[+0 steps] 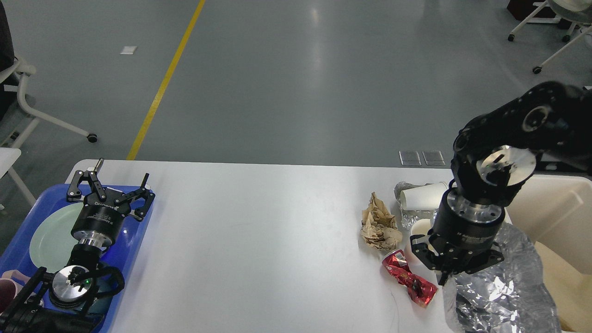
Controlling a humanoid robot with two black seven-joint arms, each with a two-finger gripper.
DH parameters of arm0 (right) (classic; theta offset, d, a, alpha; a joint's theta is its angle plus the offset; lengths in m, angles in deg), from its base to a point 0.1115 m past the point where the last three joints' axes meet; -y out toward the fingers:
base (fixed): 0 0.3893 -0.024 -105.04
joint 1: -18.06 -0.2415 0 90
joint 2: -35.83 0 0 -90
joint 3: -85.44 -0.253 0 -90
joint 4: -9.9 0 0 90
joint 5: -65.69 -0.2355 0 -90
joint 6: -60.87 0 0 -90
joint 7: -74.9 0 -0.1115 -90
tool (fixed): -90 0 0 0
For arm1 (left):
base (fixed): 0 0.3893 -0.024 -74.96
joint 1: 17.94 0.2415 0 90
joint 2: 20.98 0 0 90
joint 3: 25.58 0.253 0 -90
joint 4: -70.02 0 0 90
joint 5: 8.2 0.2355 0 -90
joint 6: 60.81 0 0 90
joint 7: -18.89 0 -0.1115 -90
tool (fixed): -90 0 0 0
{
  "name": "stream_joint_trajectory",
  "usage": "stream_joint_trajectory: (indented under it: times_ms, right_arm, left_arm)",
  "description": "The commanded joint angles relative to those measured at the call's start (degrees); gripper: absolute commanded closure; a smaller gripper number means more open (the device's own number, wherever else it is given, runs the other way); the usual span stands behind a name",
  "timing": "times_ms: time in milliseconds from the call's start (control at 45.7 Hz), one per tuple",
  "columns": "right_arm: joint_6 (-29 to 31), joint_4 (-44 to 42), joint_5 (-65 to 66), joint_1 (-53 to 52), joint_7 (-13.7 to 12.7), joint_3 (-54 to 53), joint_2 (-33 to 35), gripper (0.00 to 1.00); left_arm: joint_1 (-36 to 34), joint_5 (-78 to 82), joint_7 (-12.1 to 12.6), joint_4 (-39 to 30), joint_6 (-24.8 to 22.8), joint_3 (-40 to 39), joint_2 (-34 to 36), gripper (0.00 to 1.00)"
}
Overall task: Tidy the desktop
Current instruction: 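Carry the silver foil wrap into the white bin and release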
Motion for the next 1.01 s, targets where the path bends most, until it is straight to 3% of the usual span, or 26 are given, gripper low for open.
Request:
stream_joint_trajectory:
  times_ms: [0, 109, 197, 263, 394, 460, 678, 985]
  right_arm:
    - [4.35, 0.69, 0.0, -6.97, 0.24, 4.64, 3.11, 1.0]
    - [6.81, 0.78, 0.0, -11.45, 1.02, 9.03, 4.87, 1.0]
    - [7.61, 0.78, 0.0, -13.74, 3.57, 14.04, 4.88, 1.0]
    - [6.91, 0.34, 0.0, -14.45, 6.55, 17.82, 4.88, 1.0]
    - [3.75, -0.98, 0.79, -14.45, 15.25, 24.33, 4.88, 1.0]
    - [1.38, -0.98, 1.06, -14.36, 17.46, 26.0, 4.88, 1.0]
    - [-7.76, -3.17, 1.06, -10.5, 17.55, 29.17, 6.45, 1.0]
    - [-22.17, -14.6, 2.29, 6.72, 17.29, 27.68, 14.54, 1.0]
  left_arm:
    - [-0.09, 0.0, 0.01, 0.0, 0.0, 0.0, -0.03, 0.03]
    - [0.0, 0.0, 0.01, 0.0, 0.0, 0.0, -0.03, 0.03]
    - [0.0, 0.0, 0.01, 0.0, 0.0, 0.0, -0.03, 0.03]
    - [0.0, 0.0, 0.01, 0.0, 0.0, 0.0, -0.03, 0.03]
    - [0.0, 0.0, 0.01, 0.0, 0.0, 0.0, -0.03, 0.03]
    - [0.0, 0.0, 0.01, 0.0, 0.0, 0.0, -0.03, 0.03]
    - [0.0, 0.0, 0.09, 0.0, 0.0, 0.0, -0.03, 0.03]
    - [0.0, 0.0, 0.1, 0.0, 0.0, 0.0, -0.03, 0.03]
